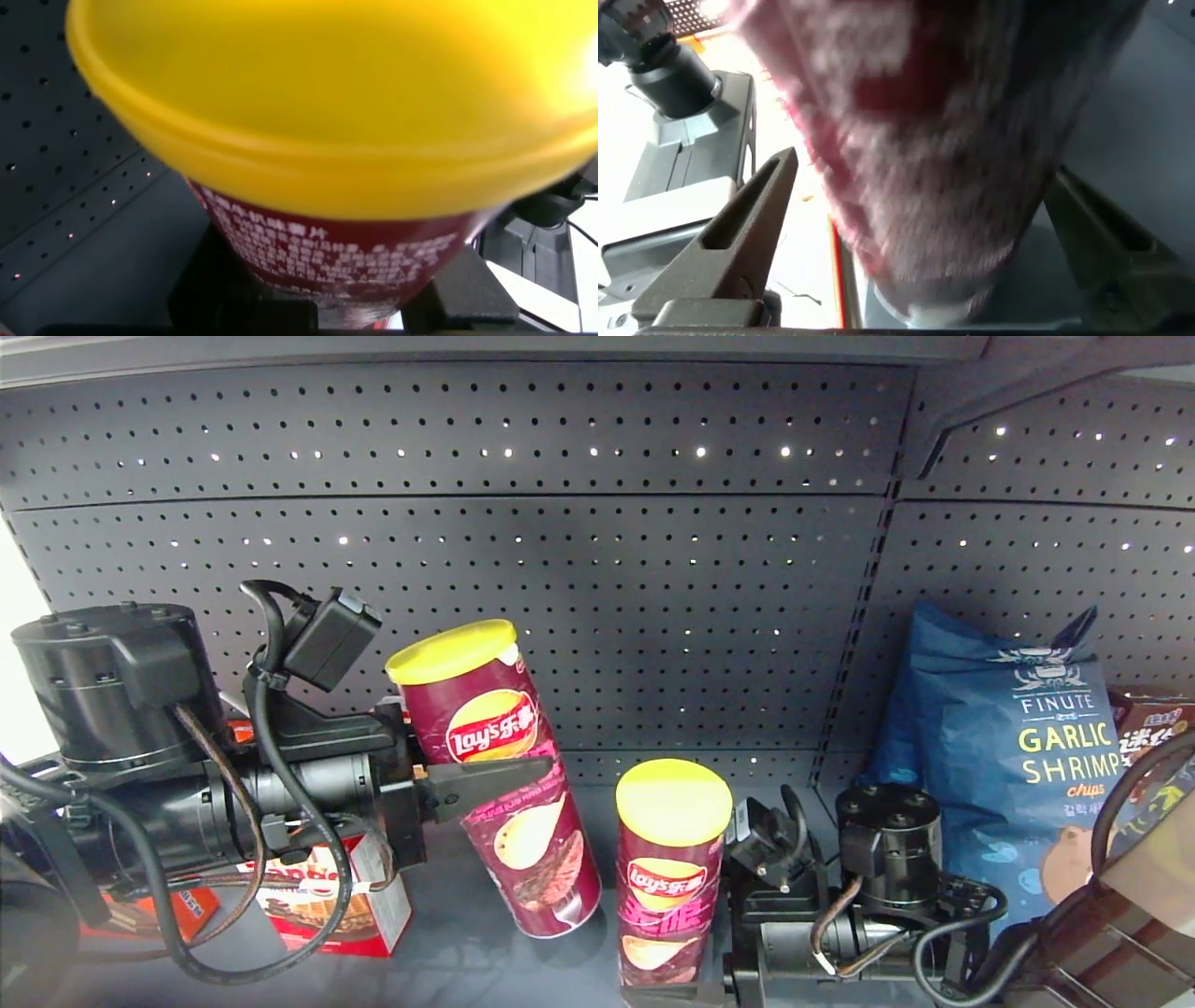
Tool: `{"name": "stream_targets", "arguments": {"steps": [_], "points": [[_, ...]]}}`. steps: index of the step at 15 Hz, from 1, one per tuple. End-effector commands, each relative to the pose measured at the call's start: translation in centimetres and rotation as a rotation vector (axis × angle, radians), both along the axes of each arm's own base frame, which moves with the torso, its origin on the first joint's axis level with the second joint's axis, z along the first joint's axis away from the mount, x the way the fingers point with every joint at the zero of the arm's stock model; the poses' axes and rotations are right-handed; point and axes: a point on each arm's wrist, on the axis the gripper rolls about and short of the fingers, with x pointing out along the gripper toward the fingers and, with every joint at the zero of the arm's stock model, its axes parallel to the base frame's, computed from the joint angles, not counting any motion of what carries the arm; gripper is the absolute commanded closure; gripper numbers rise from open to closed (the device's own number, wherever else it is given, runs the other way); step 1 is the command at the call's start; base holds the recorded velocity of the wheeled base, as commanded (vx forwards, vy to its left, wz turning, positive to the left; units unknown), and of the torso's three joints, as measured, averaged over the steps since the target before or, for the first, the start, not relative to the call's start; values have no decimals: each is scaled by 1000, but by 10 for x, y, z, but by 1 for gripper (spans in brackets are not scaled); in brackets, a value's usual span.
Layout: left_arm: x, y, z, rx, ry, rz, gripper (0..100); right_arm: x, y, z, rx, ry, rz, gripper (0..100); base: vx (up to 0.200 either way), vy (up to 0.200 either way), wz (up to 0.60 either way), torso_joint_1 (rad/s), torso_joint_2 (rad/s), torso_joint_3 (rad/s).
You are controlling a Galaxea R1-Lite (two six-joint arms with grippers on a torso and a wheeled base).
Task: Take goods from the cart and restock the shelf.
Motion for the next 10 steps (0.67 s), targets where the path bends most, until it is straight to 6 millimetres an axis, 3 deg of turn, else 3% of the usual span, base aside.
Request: {"name": "stream_targets", "arguments": {"steps": [1,6,10], "points": [[-1,0,1,-2,-4,1,100,-4,-5,3,2,-2,-4,0,0,0,0,0,0,0],[0,0,0,-1,-2,0,100,-23,-36,18,11,-14,-49,0,0,0,0,0,0,0],[1,0,2,-2,-10,-1,100,-66,-84,35,32,-24,-135,0,0,0,0,0,0,0]]}}
